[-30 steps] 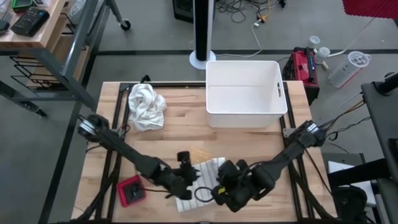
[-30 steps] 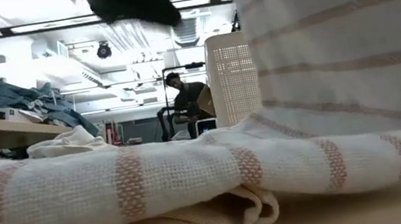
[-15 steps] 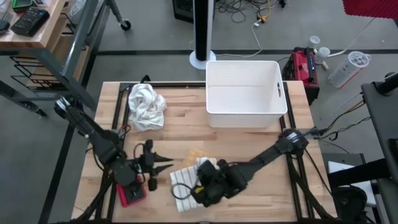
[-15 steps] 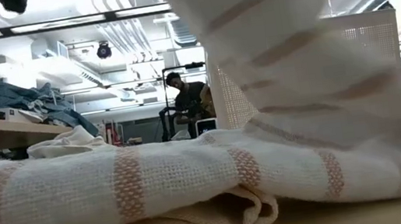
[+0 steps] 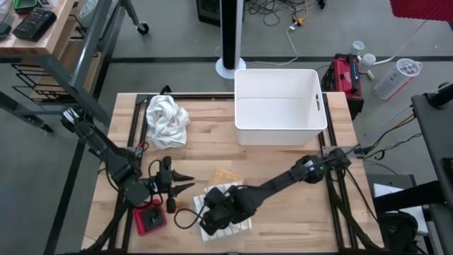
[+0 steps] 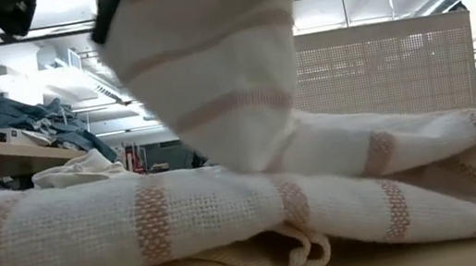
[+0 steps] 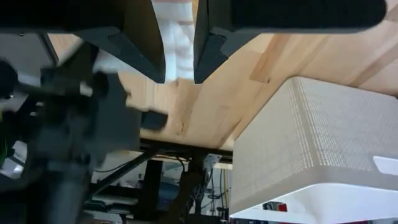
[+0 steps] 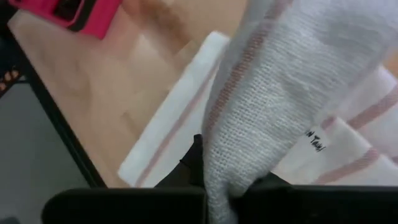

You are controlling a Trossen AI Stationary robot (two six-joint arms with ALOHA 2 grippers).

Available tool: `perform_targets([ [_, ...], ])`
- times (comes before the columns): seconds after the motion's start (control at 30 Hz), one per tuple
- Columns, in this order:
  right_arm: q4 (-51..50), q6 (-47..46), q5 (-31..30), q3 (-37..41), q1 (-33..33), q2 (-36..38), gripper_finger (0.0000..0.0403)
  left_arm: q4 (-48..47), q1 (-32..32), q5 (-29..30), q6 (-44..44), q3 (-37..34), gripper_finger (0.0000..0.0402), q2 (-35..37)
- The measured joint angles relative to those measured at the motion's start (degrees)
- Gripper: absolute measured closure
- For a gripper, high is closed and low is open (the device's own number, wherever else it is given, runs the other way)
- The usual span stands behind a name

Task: Fold towel
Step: Fold the white kitchen towel

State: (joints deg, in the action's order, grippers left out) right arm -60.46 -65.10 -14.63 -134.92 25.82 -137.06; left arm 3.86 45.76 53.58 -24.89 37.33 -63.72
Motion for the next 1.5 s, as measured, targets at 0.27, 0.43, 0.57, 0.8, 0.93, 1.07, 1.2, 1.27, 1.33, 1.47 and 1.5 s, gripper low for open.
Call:
perform_targets([
  [0.27,2.8,-1.3,3.2,0.4,-0.7,-1.8,0.0341,0.2,0.0,0.3,1.7,0.8,0.0326,-0.6],
  [0.43,2.9,-1.3,3.3,0.2,-0.7,-1.8,0.0270,0.2,0.0,0.5,1.7,0.9,0.0326,-1.4],
  [0.57,5.3,-1.3,4.8,-0.1,-0.7,-1.8,0.0213,0.2,0.0,1.4,1.9,1.3,0.0326,-1.7],
  [0.8,8.9,0.0,6.1,-0.1,-0.4,-1.4,0.0147,0.2,0.0,1.4,1.9,1.2,0.0326,-1.8],
  [0.93,6.5,2.4,5.3,-0.1,0.4,0.4,0.0133,-1.2,0.0,-1.2,2.9,1.2,0.0326,-1.8],
  [1.07,3.8,10.0,-0.7,-0.1,3.3,3.1,0.0129,-2.5,0.1,-11.4,5.9,0.3,0.0326,-3.0],
  [1.2,-0.1,17.4,-8.8,-0.1,7.8,4.2,0.0134,-2.4,0.1,-15.4,6.2,0.1,0.0326,-6.0],
  [1.27,-2.2,21.1,-10.8,-0.1,10.2,4.2,0.0139,-2.4,0.1,-18.2,6.2,0.2,0.0326,-7.8],
  [1.33,-5.3,23.7,-14.0,0.0,12.5,4.0,0.0146,-2.5,0.1,-20.6,6.4,0.9,0.0326,-9.7],
  [1.47,-13.2,27.9,-22.8,0.4,16.7,1.3,0.0159,-2.1,0.1,-23.7,7.1,4.8,0.0326,-14.4],
  [1.5,-14.7,28.5,-24.1,0.5,17.4,0.3,0.0163,-2.4,0.3,-24.4,7.7,5.9,0.0326,-16.1],
])
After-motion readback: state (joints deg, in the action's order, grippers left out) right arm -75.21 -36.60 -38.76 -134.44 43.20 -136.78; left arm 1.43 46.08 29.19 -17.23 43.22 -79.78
